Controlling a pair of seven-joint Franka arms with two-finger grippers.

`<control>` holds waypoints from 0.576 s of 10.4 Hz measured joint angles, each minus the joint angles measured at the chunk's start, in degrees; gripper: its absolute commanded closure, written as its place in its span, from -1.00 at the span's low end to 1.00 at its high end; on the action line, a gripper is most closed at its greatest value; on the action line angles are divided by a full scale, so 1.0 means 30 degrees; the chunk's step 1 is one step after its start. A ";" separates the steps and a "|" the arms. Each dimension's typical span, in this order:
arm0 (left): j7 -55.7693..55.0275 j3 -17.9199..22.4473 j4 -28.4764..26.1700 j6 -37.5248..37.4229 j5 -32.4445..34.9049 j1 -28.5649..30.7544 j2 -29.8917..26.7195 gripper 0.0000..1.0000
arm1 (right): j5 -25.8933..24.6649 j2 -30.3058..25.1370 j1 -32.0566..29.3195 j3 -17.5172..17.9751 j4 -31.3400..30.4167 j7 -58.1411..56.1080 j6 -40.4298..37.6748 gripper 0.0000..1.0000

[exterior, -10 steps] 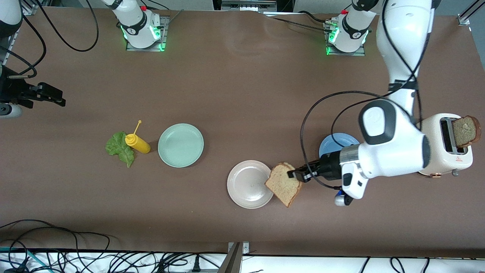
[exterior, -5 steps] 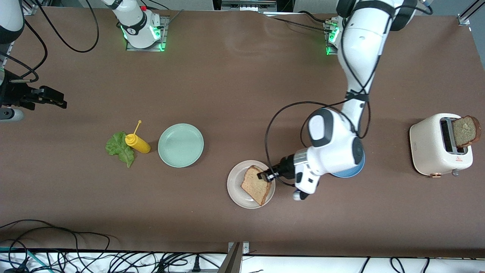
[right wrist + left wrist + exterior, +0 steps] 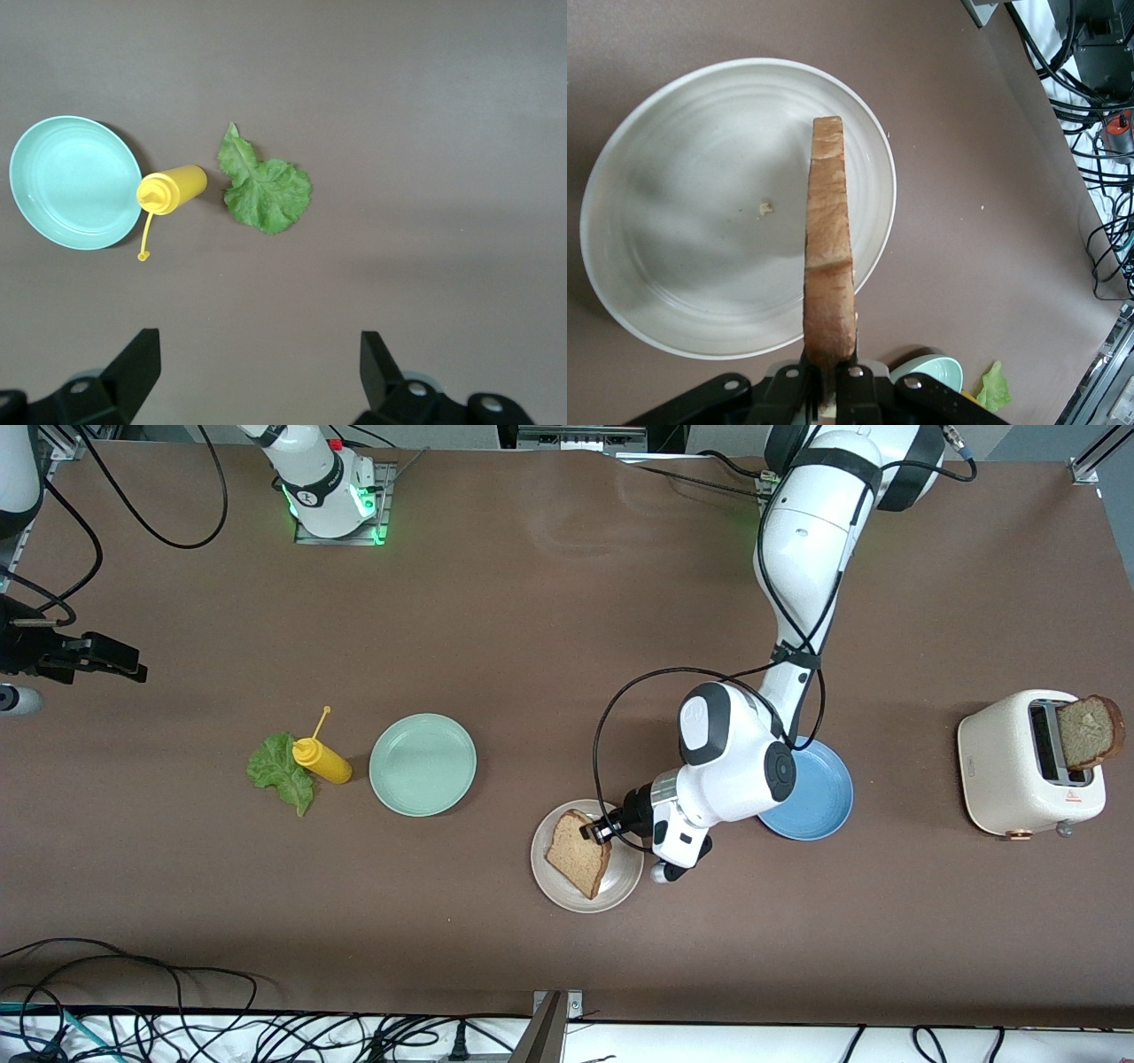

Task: Make sandwich on beige plate with both arms
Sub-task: 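Open the left gripper to release the bread onto the beige plate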

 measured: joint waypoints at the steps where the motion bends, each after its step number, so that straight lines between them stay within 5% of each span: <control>1: -0.0026 0.0022 0.0000 0.0000 0.0000 0.0004 0.0000 -0.29 | 0.0146 0.0022 -0.0001 -0.0067 0.0002 0.0000 0.0040 -1.00; 2: -0.0048 0.0027 0.0010 0.0002 -0.0001 0.0003 0.0000 -0.60 | 0.0187 0.0127 -0.0001 -0.0095 0.0002 0.0001 0.0085 -1.00; 6: -0.0020 0.0308 0.0153 0.0012 0.0027 0.0072 -0.0021 -1.00 | 0.0318 0.1101 0.0014 -0.0094 0.0002 0.0004 0.0151 -1.00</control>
